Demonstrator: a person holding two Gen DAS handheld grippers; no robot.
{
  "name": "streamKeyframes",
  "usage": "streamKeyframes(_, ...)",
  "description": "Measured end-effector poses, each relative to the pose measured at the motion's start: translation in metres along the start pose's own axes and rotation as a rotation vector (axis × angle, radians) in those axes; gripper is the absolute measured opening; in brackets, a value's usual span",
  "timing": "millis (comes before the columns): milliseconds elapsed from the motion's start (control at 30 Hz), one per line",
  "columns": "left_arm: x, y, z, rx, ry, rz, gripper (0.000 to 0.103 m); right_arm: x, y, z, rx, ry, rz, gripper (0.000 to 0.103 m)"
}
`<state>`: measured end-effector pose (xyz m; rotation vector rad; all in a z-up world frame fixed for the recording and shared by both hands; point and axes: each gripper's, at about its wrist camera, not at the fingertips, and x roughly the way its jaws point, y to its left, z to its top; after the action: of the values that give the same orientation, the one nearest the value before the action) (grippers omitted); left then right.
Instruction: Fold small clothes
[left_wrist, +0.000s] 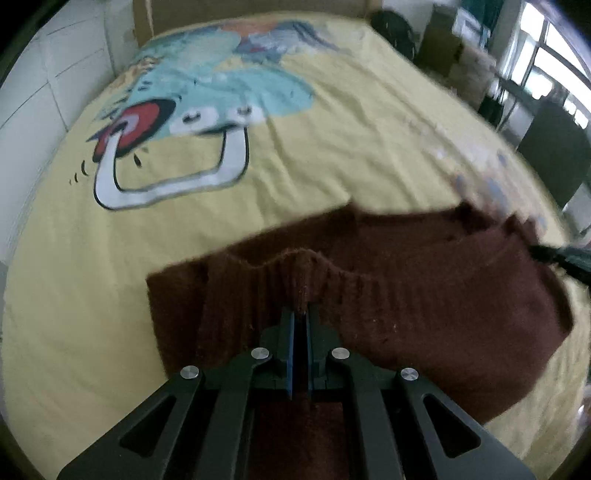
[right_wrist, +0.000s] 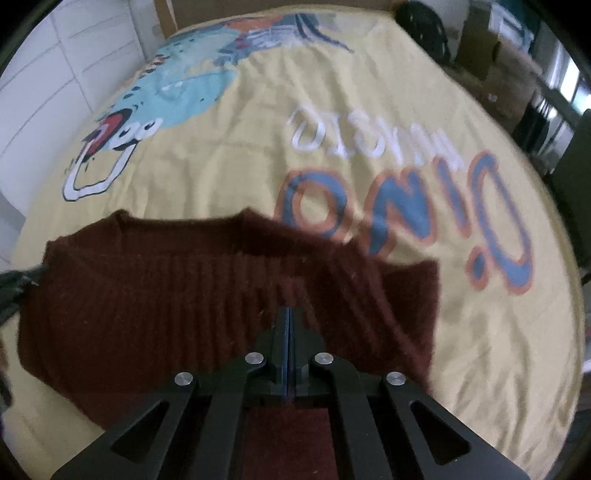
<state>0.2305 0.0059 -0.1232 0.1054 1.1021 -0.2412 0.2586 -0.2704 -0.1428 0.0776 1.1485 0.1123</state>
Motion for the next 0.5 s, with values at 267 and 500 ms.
streamKeyframes(267, 0.009, 0.001, -0.009, 0.001, 0.013, -0.005, 0.003, 0.011, -0.002, -0.011, -0.022, 0.04, -0.017, 0.063)
streamKeyframes(500, 0.008, -0.001, -0.01, 0.009, 0.013, -0.015, 0.003, 0.041, 0.013, -0.013, -0.075, 0.101, -0.091, 0.065)
